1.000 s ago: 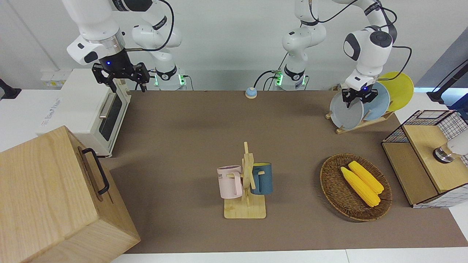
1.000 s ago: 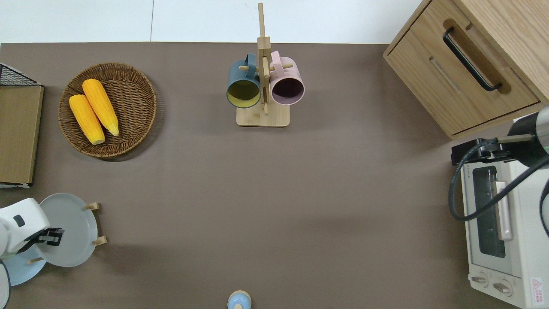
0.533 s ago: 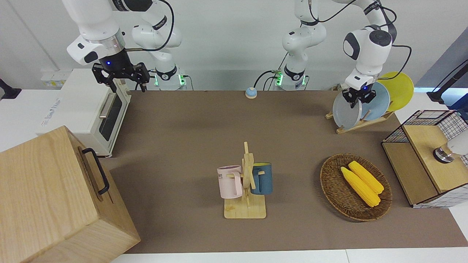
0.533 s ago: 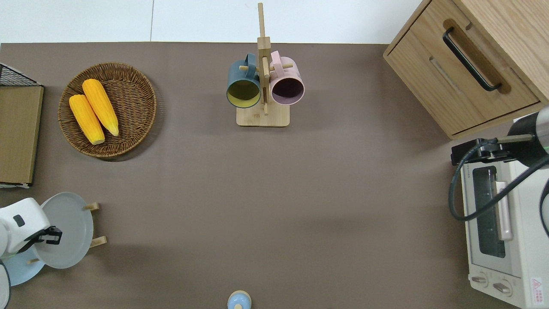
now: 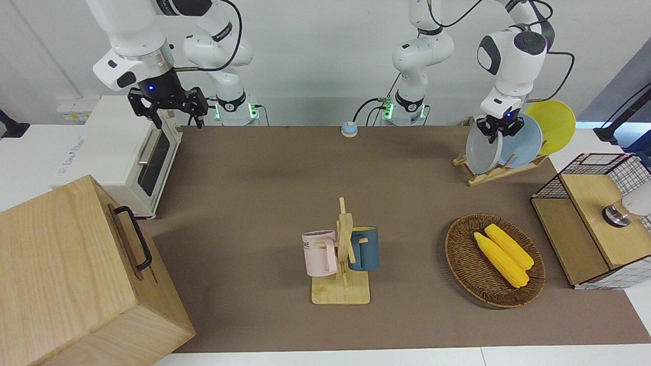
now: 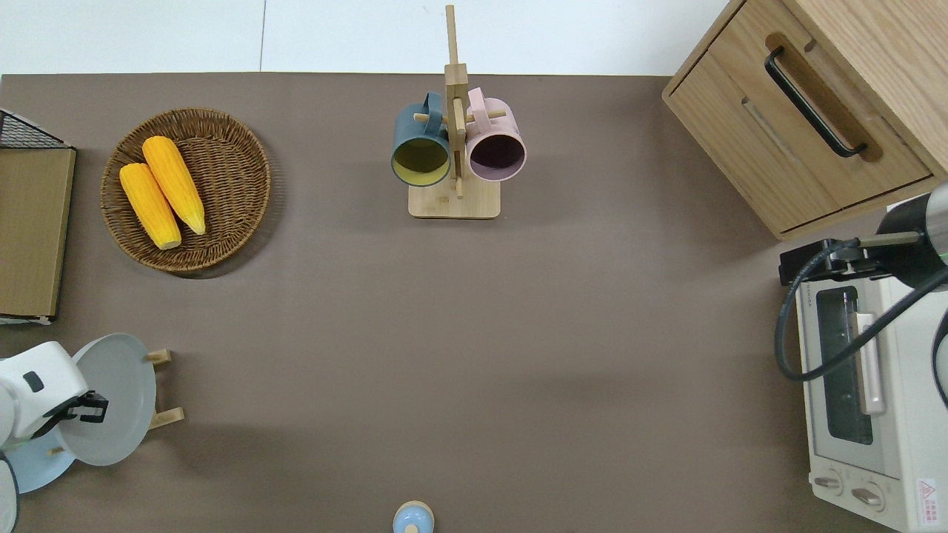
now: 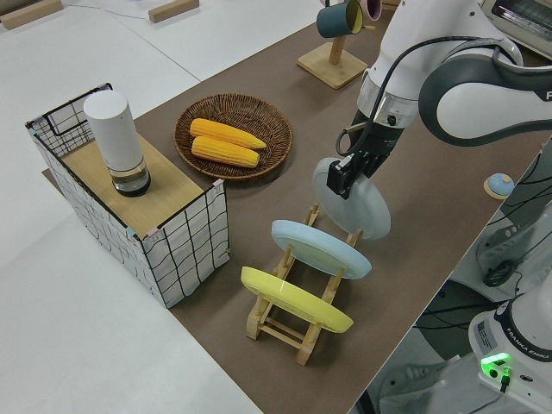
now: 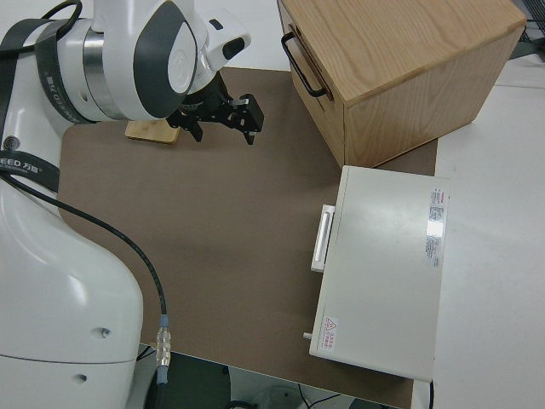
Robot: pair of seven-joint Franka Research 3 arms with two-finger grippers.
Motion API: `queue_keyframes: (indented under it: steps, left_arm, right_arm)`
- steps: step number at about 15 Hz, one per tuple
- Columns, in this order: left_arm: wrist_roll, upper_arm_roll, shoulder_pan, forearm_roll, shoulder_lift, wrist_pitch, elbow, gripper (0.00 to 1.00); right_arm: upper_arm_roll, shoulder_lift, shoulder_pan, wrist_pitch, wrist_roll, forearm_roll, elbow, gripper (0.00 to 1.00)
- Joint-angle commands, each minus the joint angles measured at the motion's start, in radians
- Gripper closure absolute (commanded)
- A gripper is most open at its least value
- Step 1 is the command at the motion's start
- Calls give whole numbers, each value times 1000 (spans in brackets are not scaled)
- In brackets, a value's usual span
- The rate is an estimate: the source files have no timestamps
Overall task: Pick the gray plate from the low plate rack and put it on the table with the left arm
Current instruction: 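Close the left gripper on the gray plate rim and lift it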
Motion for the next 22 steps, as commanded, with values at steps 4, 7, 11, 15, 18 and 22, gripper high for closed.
queue_keyframes:
  steps: [4, 7, 11, 15, 18, 22]
  left_arm:
    - [-56, -35, -11, 11, -14, -254, 208, 1000]
    - [-118, -84, -13, 2, -14, -356, 286, 1000]
    - [-231, -128, -13, -84, -12, -472, 378, 1000]
    - [-303, -127, -11, -232, -12, -543, 412, 1000]
    - [-345, -124, -9, -341, -2, -574, 409, 1000]
    - [-354, -122, -6, -490, 29, -568, 394, 1000]
  right_arm:
    - [-6, 0, 7, -1, 4, 3, 6, 17]
    - [-6, 0, 7, -1, 4, 3, 6, 17]
    - [-6, 0, 7, -1, 4, 3, 6, 17]
    - [-6, 0, 7, -1, 4, 3, 6, 17]
    - [-6, 0, 7, -1, 4, 3, 6, 17]
    - [-6, 0, 7, -1, 4, 3, 6, 17]
